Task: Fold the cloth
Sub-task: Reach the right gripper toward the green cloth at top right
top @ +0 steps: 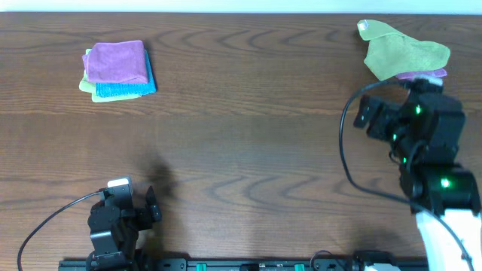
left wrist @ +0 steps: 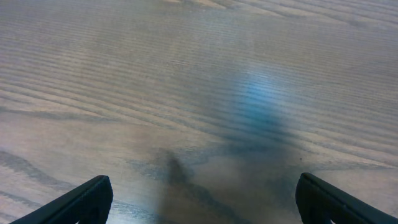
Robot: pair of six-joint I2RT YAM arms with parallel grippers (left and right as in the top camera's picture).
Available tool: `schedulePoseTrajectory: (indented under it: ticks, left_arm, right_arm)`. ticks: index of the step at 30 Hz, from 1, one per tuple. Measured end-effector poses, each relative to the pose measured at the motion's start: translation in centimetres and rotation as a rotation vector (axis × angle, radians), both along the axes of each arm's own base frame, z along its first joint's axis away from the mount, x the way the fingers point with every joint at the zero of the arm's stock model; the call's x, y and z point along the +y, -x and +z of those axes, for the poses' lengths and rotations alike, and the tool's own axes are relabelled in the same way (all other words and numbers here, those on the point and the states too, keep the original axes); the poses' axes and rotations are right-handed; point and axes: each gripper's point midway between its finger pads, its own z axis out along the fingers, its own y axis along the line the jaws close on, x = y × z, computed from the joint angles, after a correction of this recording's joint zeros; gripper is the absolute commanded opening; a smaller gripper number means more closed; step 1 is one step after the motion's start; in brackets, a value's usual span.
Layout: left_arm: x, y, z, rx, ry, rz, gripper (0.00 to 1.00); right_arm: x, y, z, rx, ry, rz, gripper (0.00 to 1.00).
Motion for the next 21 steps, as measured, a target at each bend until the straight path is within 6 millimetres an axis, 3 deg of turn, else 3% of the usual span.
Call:
schedulePoseTrajectory:
  ticks: [6, 12, 16, 21]
  left_arm:
    - [0.0, 0.0, 0.0, 0.000, 0.000, 0.000, 0.95]
    - [0.0, 0.0, 0.0, 0.000, 0.000, 0.000, 0.96]
    - [0.0, 0.0, 0.0, 0.000, 0.000, 0.000, 0.95]
    - [0.0, 0.0, 0.0, 0.000, 0.000, 0.000, 0.95]
  right_arm:
    - [-2.2, -2.5, 2.0, 0.007, 0.011, -0.147, 0.99]
    - [-6.2, -3.3, 2.9, 0.019, 0.041, -0.297, 0.99]
    - [-10.0, -4.0, 1.1, 0.057, 0.032, -0.389, 0.99]
    - [-13.5, -6.4, -2.4, 0.100, 0.001, -0.411, 0.99]
